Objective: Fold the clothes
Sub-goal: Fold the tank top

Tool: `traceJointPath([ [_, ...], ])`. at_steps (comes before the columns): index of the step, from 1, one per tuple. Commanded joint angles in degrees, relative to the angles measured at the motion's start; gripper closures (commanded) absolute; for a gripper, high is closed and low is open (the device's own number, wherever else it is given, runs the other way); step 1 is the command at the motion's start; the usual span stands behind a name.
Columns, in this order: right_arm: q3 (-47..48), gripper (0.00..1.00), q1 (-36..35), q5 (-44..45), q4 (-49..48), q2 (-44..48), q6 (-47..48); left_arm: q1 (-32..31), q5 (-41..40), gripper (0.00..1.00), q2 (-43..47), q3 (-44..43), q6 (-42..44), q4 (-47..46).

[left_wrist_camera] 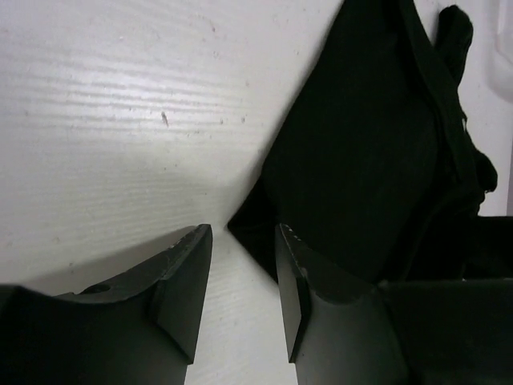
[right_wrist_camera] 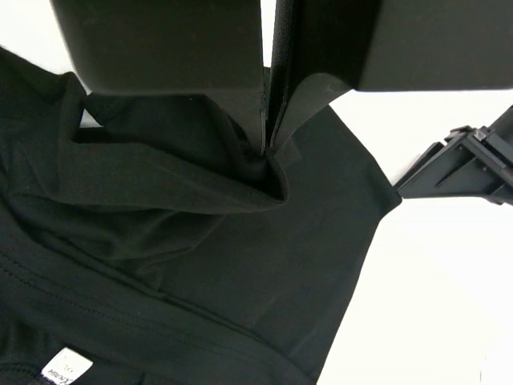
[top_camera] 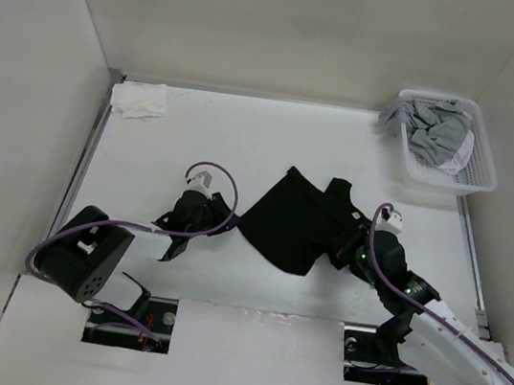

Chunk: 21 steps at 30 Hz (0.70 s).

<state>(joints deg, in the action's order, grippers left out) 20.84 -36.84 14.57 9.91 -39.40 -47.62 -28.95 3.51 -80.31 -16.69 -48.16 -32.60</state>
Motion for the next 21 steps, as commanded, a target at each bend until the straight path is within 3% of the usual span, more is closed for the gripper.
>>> traceJointPath([
  [1, -0.1, 0.94, -0.6, 0.3, -2.8, 0.8, -0.5, -0.4, -1.7, 0.64, -3.2, -1.2, -0.1, -3.7],
  [4, -0.1, 0.94, -0.6, 0.3, -2.8, 0.9, -0.5, -1.2, -2.1, 0.66, -5.0, -2.5, -0.2, -3.8],
  [7, -0.1, 0.94, -0.6, 0.3, -3.0, 0.9, -0.5, -1.6, -2.2, 0.77, -6.1, -3.2, 0.1, -3.8],
  [10, -0.3, 0.94, -0.6, 0.3, -3.2, 0.7, -0.6, -1.3, -1.9, 0.81, -5.6, -2.9, 0.2, -3.6],
  [13, -0.5, 0.94, -0.6, 0.1, -3.6, 0.5, -0.6, -1.0, -1.6, 0.8, -4.3, -2.2, 0.0, -3.0],
  [17, -0.6, 0.94, -0.6, -0.5, -4.3, 0.1, -0.6, -0.6, 0.2, 0.69, -2.9, -1.2, -0.2, -0.3],
  [21, -0.7, 0.94, -0.6, -0.5, -4.5, 0.1, -0.6, 0.6, -0.1, 0.68, -0.1, 0.5, 0.4, 1.6],
])
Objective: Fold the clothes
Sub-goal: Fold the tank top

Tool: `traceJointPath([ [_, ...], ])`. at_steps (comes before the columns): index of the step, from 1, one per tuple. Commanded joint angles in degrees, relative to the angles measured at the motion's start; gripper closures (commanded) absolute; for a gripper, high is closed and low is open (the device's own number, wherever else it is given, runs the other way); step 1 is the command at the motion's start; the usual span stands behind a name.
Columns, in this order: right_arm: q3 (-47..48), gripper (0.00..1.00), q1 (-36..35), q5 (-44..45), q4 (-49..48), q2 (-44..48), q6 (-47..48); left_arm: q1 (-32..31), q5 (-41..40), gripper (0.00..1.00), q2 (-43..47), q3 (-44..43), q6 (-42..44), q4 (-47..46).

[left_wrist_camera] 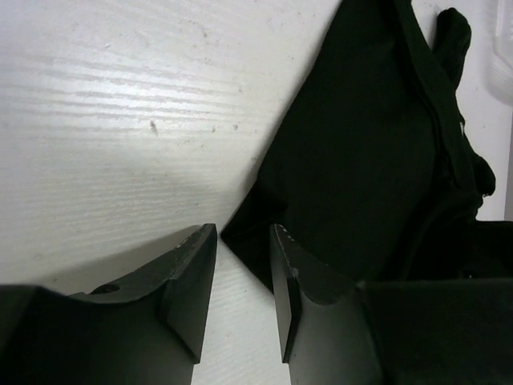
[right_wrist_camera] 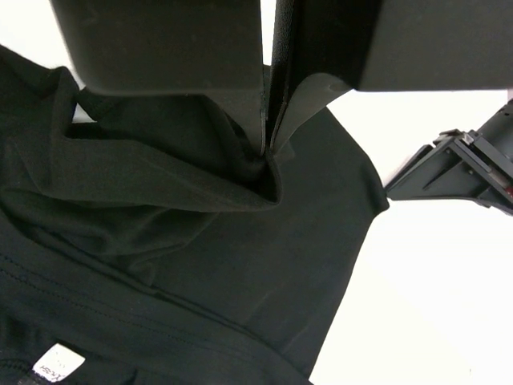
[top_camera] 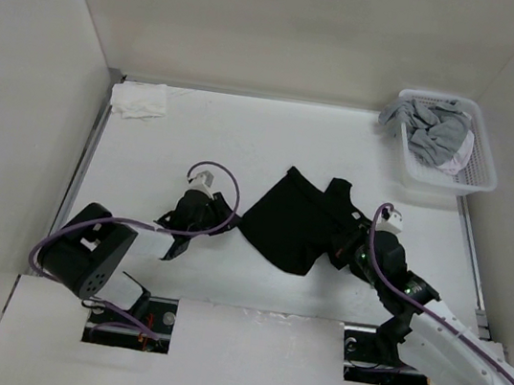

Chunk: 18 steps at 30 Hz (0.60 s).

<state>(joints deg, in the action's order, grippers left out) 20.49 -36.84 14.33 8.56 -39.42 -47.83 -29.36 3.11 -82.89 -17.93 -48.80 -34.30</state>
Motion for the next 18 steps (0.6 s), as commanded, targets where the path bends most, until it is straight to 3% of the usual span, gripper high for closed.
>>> traceJointPath([
  [1, -0.4, 0.94, -0.6, -0.3, -3.1, 0.1, -0.4, 1.3, 0.3, 0.69, 3.1, 1.9, 1.3, 3.9],
  [14, -0.2, 0.94, -0.6, -0.3, -3.3, 0.4, -0.6, -0.9, 0.0, 0.73, -3.7, -2.0, 2.3, 3.5],
  [18, -0.2, 0.94, -0.6, -0.5, -3.3, 0.6, -0.4, -1.2, -0.1, 0.79, -4.6, -2.7, 2.7, 4.2],
])
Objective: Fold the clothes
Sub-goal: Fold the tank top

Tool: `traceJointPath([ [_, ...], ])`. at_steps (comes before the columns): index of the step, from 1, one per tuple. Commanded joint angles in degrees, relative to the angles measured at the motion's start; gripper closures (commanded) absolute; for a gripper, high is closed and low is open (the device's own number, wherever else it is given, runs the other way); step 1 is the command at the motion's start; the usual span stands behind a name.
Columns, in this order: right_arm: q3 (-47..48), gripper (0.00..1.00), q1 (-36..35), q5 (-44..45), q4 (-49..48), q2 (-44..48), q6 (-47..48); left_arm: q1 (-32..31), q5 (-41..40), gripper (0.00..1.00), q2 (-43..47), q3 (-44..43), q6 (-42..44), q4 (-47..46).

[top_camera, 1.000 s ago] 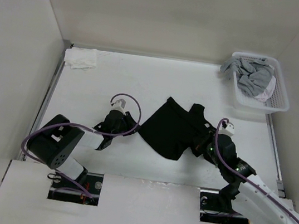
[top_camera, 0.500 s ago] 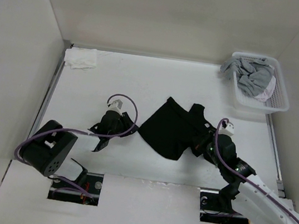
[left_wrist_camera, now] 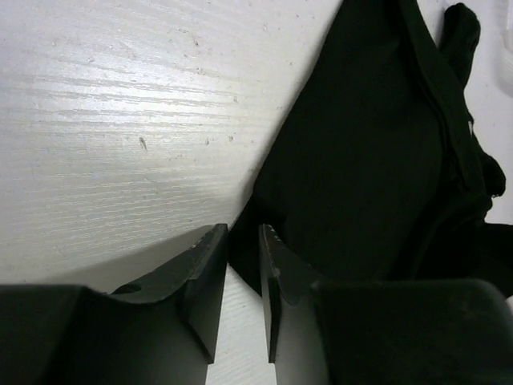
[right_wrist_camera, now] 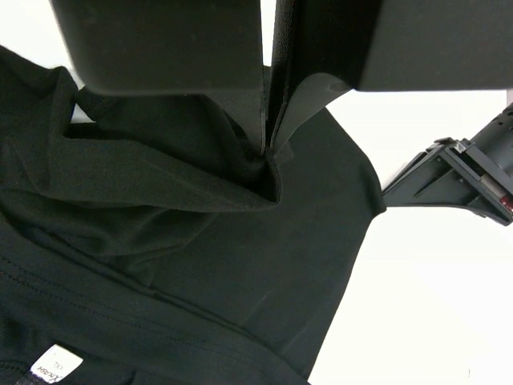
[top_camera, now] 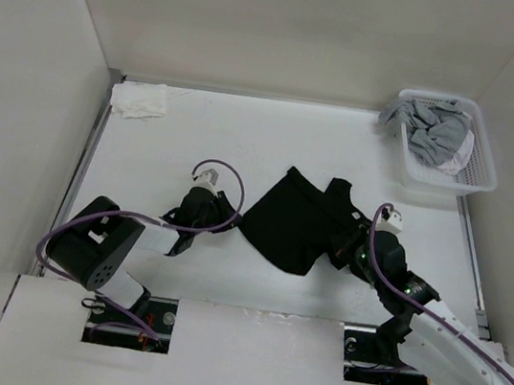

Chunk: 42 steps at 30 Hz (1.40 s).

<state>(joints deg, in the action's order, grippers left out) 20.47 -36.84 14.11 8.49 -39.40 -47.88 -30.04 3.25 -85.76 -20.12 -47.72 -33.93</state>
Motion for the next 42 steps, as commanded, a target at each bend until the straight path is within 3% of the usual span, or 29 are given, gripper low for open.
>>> traceJointPath([
  [1, -0.2, 0.94, -0.6, -0.4, -3.2, 0.7, -0.3, -0.8, -0.5, 0.82, -2.0, -0.6, 1.7, 4.2],
  [12, -0.9, 0.94, -0.3, -1.9, -4.6, 1.1, 0.1, -0.8, -2.6, 1.0, 1.5, -0.9, 2.2, 7.4],
  [15, -0.7, 0.95, -0.2, -2.0, -4.0, 1.8, 0.2, 0.4, -3.9, 1.0, 9.5, -0.9, 2.0, 12.2],
  [23, 6.8, 1.0, -2.5, 1.1, 5.2, 8.7, 1.2, 5.4, -9.6, 1.0, 45.0, -10.7, 3.7, 40.0],
  [27, 16.7, 1.0, -7.5, 6.3, 13.8, 13.3, 3.3, 6.4, -13.3, 1.0, 54.7, -19.9, 5.4, 49.0],
  [32, 35.0, 1.0, -16.1, 14.3, 21.6, 13.3, 7.8, 7.2, -16.0, 1.0, 58.5, -33.6, 6.9, 53.1],
  [38, 51.8, 1.0, -30.8, 22.5, 23.0, 11.1, 11.3, 7.8, -16.7, 1.0, 59.8, -47.4, 6.9, 57.5],
  [42, 55.6, 1.0, -40.0, 25.8, 20.9, 9.3, 12.4, 10.1, -16.1, 1.0, 61.7, -53.0, 6.7, 61.7],
])
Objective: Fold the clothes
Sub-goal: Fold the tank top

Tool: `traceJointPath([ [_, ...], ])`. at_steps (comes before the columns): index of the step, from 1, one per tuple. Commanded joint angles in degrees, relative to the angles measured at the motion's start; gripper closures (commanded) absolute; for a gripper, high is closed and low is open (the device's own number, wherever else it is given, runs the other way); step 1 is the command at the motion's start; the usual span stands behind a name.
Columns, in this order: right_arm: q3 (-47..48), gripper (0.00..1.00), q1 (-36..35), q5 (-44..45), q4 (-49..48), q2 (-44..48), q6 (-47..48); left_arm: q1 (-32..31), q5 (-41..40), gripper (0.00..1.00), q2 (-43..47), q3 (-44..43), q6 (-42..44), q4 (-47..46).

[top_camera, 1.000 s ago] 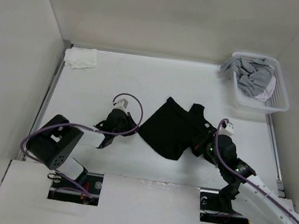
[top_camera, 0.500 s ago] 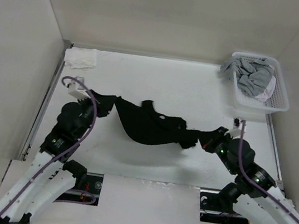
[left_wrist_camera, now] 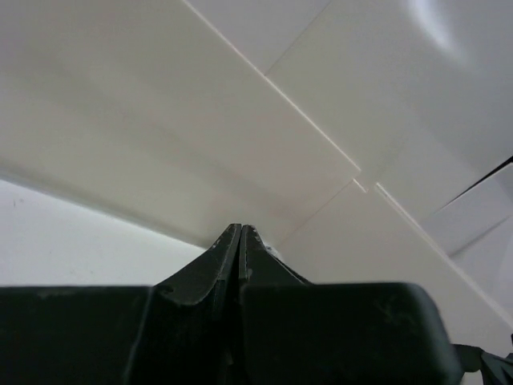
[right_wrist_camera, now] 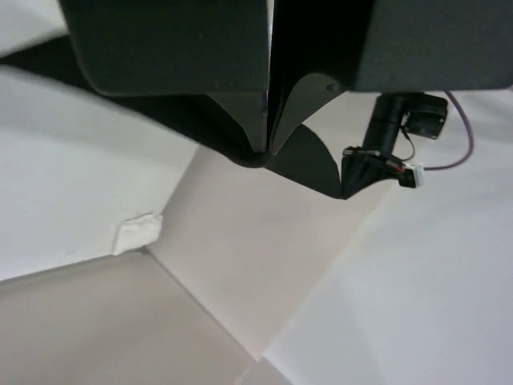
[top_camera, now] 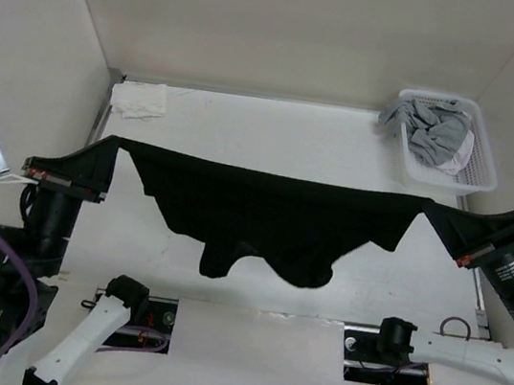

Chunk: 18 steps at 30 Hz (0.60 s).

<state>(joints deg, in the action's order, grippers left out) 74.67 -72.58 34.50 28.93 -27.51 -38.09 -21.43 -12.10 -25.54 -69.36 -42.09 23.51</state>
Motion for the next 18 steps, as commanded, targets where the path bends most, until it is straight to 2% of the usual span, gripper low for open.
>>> traceJointPath([
  [1, 1.0, 1.0, -5.7, 5.8, 0.0, -3.0, 2.6, 2.3, -0.3, 1.0, 1.9, -3.9, 1.0, 5.2],
  [6, -4.6, 1.0, -6.4, 7.2, -1.1, -4.5, 2.0, 5.1, 1.6, 1.0, 4.1, 3.1, -0.3, 8.2],
  [9, -10.2, 1.0, -3.2, 5.7, -5.2, -6.4, 1.9, 5.0, 1.1, 1.0, 4.6, 10.4, -1.2, 8.1],
  [11, -13.3, 0.99, 2.9, 0.6, -7.3, -10.1, 1.4, 5.0, 0.3, 1.0, 3.5, 15.5, -1.8, 6.7],
  [14, -18.6, 1.0, 17.8, -14.4, -12.9, -16.9, -0.8, 5.9, -0.9, 1.0, -1.7, 22.8, -1.7, 0.1],
  [16, -23.1, 1.0, 29.1, -25.4, -20.5, -22.5, -2.4, 8.0, -1.1, 1.0, -8.0, 26.7, -1.8, -6.8],
  [18, -25.3, 1.0, 37.2, -31.5, -27.4, -29.8, -3.8, 11.1, -1.4, 1.0, -15.7, 29.3, -2.4, -15.1],
])
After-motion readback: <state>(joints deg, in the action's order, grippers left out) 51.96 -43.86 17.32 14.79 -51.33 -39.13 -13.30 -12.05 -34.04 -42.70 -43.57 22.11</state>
